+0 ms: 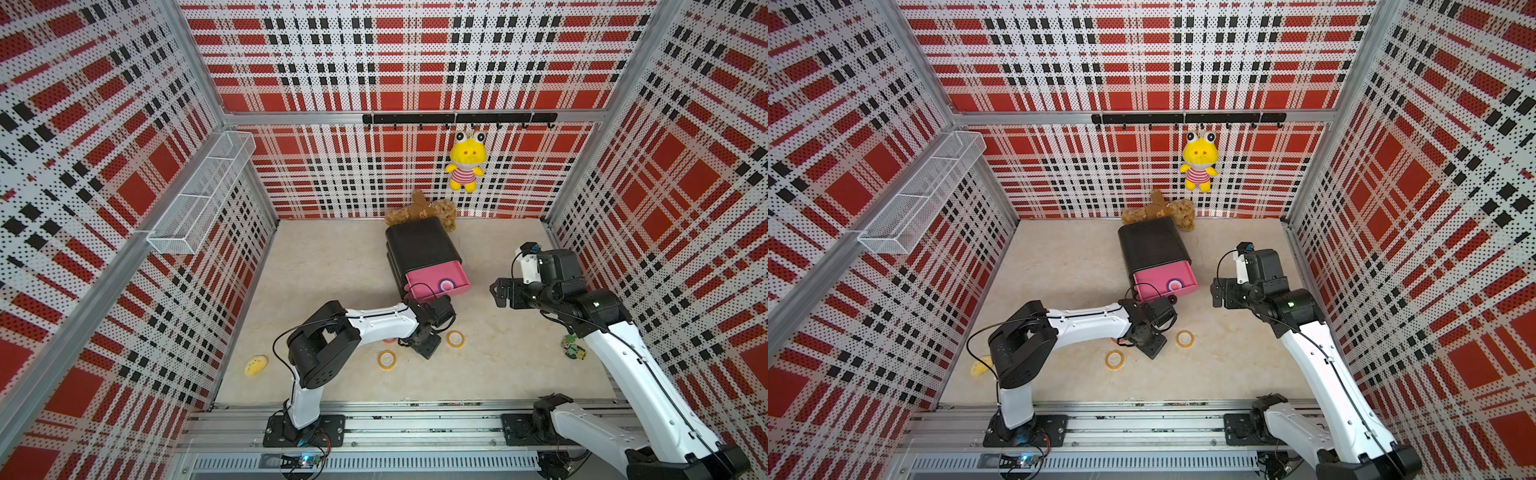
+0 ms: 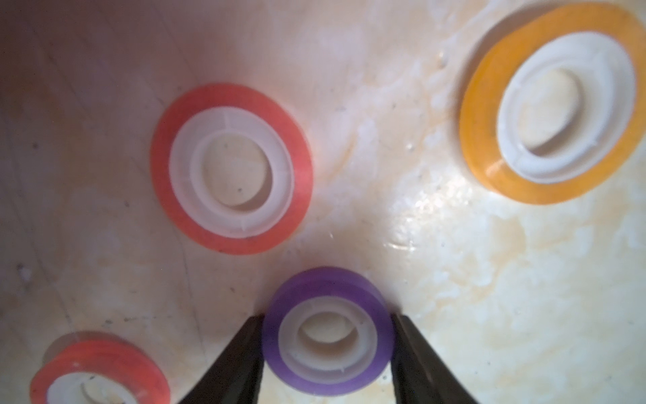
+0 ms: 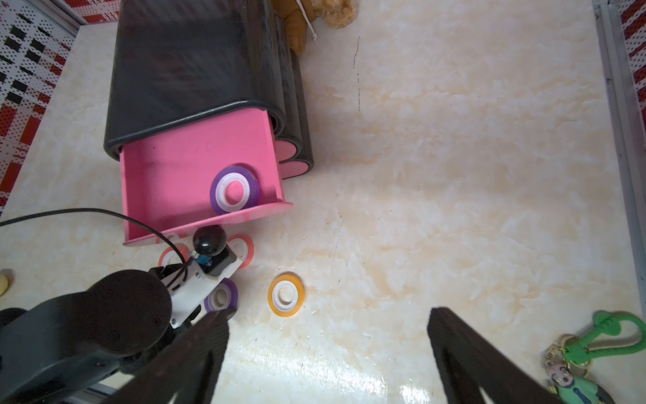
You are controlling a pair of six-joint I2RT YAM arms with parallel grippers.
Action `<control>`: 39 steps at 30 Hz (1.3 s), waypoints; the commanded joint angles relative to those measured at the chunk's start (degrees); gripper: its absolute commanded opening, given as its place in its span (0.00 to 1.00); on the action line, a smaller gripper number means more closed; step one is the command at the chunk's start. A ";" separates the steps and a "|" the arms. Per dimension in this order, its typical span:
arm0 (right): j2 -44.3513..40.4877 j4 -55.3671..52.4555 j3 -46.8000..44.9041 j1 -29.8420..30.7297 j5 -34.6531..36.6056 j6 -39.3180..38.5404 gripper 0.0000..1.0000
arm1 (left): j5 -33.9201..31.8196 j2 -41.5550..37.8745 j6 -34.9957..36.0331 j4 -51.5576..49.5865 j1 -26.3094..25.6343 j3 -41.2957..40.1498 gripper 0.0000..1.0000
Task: Place the transparent tape into the drawer according to color
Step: Pick up the tape from the center of the board.
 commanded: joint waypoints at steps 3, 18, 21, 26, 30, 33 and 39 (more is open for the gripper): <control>-0.72 2.08 -2.17 -0.57 -2.03 0.62 0.97 | 0.25 -3.99 -1.43 -0.24 0.13 -1.66 0.31; -0.21 7.15 -7.25 -0.58 -8.29 2.17 1.00 | -1.02 -9.30 -3.83 -0.81 -0.88 -4.99 0.28; -0.25 7.44 -7.16 -0.57 -8.66 2.25 1.00 | -1.23 -10.42 -4.01 -0.90 -1.31 -5.89 0.27; 0.14 7.34 -6.50 -0.55 -8.74 2.12 1.00 | -1.77 -13.29 -6.89 -0.90 -2.23 -7.89 0.27; 0.53 7.34 -5.69 -0.57 -9.12 1.94 1.00 | -2.52 -15.84 -8.08 -1.42 -2.59 -9.45 0.26; 0.89 7.63 -5.53 -0.52 -10.07 2.01 1.00 | -3.34 -17.59 -8.62 -1.86 -2.43 -10.39 0.26; 1.29 8.30 -5.79 -0.55 -11.10 2.33 1.00 | -4.46 -20.17 -9.19 -3.44 -2.33 -10.96 0.26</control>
